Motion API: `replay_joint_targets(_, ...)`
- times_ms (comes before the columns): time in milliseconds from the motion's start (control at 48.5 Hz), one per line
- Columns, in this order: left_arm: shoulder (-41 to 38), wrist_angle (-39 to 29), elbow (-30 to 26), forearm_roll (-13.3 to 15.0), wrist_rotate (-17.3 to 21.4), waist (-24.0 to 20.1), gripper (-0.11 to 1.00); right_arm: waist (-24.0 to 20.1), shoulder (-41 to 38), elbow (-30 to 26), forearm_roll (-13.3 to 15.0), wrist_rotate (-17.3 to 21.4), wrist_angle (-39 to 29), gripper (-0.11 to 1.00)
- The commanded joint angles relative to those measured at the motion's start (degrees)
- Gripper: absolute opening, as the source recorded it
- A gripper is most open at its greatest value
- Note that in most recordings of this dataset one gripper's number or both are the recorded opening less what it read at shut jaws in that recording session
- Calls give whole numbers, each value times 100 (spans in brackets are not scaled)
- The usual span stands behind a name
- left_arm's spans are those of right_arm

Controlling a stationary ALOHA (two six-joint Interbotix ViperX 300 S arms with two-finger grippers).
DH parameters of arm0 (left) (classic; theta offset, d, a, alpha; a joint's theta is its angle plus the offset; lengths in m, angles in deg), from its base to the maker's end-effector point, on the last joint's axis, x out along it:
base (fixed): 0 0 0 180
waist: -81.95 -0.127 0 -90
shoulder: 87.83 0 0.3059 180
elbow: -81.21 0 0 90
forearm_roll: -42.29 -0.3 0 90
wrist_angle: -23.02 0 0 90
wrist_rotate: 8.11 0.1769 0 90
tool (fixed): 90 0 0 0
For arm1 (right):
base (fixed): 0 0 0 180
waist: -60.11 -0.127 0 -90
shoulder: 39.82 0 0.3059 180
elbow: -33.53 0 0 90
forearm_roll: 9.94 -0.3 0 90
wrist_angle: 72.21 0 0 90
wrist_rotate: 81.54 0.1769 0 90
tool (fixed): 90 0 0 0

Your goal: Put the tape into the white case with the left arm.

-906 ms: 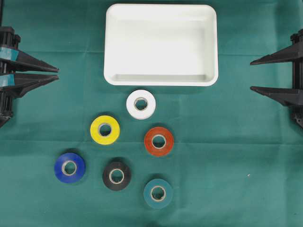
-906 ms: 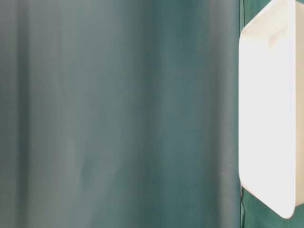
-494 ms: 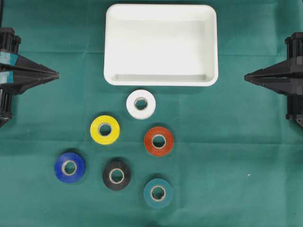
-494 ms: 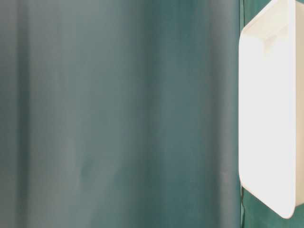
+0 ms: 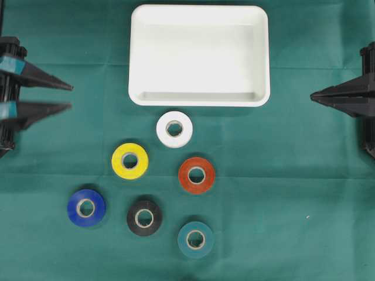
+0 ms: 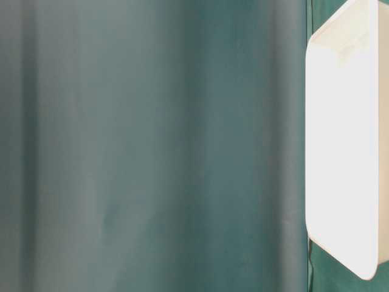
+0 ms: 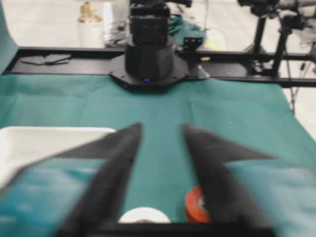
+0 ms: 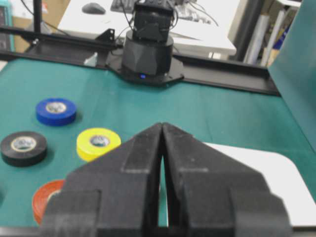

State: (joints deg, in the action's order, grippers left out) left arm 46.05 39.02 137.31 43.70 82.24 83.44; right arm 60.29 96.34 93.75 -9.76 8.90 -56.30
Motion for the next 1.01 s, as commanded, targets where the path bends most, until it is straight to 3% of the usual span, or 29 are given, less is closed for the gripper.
replay_joint_targets(0,-44,44,-79,9,9,26,67,9,-9,-70,0,9,-18,-9)
replay_joint_targets(103,-44,44,-62,9,18,26,91,9,0,-35,0,9,-70,-9)
replay_joint_targets(185,-44,44,-44,9,9,26,100,9,44,79,0,9,-193,-9)
replay_joint_targets(433,-167,18,44,9,-35,26,100,9,308,545,18,9,-554,-9)
replay_joint_targets(618,-677,-97,-62,9,-35,26,100,9,545,870,18,9,-940,-9)
replay_joint_targets(989,-1503,-1151,-615,18,-44,18,100,9,721,1116,18,9,-1635,-9)
